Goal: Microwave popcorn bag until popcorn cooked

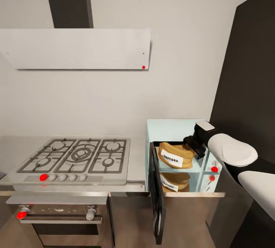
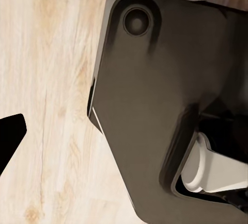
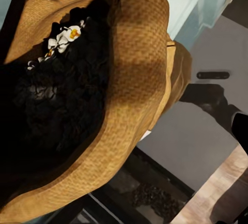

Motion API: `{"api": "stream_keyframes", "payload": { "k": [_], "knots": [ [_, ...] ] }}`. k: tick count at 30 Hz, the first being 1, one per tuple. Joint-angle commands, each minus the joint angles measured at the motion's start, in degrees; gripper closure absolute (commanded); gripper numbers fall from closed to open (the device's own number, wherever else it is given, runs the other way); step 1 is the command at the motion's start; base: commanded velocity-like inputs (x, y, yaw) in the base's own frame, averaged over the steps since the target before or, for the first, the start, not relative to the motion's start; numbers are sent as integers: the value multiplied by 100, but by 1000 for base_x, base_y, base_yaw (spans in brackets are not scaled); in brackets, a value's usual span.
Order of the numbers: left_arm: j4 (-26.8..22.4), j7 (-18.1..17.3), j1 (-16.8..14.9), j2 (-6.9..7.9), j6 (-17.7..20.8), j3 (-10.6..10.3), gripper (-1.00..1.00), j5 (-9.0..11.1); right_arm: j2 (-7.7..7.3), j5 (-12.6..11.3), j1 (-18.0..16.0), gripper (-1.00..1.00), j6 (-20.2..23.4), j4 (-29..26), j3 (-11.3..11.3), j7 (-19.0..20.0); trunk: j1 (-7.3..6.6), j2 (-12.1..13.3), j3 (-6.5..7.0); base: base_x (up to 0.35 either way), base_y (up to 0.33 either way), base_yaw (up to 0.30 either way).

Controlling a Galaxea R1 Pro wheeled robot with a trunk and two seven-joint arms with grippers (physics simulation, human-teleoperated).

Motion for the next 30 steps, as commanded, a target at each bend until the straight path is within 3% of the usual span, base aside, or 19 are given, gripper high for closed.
{"api": "stream_keyframes", "payload": {
  "k": [1, 8, 21, 23, 26, 30],
  "knots": [
    [-11, 2, 1, -1, 34, 20, -100, 3, 0, -57, 1, -100, 42, -9, 46, -24, 2, -3, 7, 0, 0, 0],
    [-12, 2, 1, -10, 34, 15, -100, 3, 0, -57, 1, -100, 42, -9, 48, -24, 2, -3, 71, -53, -26, 0],
    [-12, 2, 1, -19, 34, 15, -100, 3, 0, -57, 1, -100, 42, -9, 51, 9, 2, -3, 170, -269, -174, 0],
    [-13, 2, 1, -19, 34, 15, -100, 3, 0, -57, 1, -100, 42, -10, 53, 178, 2, -3, 177, -308, -112, 0],
    [-14, 2, 1, -19, 34, 15, -100, 3, 0, -13, 1, -100, 49, -10, 69, 829, 2, -3, 181, -313, -46, 0],
    [-14, 2, 1, -19, 34, 15, -100, 3, 0, 196, 1, -100, 51, -3, 157, 1006, 2, -3, 181, -331, -7, 0]
  ]
}}
